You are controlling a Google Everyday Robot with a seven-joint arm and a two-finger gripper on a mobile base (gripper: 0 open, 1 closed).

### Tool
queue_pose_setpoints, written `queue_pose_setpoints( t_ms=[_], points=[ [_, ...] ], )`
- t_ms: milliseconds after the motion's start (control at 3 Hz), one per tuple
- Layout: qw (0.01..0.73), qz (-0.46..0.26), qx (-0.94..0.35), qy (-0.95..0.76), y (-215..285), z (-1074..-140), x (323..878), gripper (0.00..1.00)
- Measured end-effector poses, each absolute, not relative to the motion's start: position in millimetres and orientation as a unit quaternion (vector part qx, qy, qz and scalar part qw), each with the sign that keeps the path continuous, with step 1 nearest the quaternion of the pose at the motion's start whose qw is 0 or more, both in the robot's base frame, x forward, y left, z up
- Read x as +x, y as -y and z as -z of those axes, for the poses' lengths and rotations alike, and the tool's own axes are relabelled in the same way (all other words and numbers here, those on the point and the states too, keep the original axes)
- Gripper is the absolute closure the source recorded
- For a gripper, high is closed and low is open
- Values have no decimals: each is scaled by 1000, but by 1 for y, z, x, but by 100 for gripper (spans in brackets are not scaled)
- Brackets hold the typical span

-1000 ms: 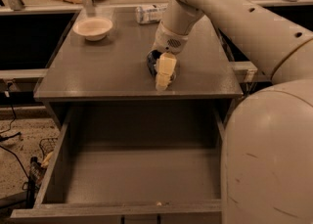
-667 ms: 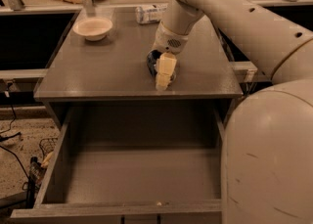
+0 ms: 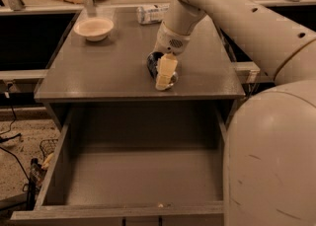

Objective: Place pepsi can into top drawer

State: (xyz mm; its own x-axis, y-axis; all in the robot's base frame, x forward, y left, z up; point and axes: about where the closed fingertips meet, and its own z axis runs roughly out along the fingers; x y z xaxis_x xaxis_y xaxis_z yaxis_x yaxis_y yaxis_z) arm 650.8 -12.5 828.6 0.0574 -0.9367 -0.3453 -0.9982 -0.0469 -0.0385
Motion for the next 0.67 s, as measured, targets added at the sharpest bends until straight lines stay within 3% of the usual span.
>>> queue_pose_setpoints(
  t_ms=[667],
  points=[
    [135, -114, -714, -677, 12, -829, 651, 85]
  ],
)
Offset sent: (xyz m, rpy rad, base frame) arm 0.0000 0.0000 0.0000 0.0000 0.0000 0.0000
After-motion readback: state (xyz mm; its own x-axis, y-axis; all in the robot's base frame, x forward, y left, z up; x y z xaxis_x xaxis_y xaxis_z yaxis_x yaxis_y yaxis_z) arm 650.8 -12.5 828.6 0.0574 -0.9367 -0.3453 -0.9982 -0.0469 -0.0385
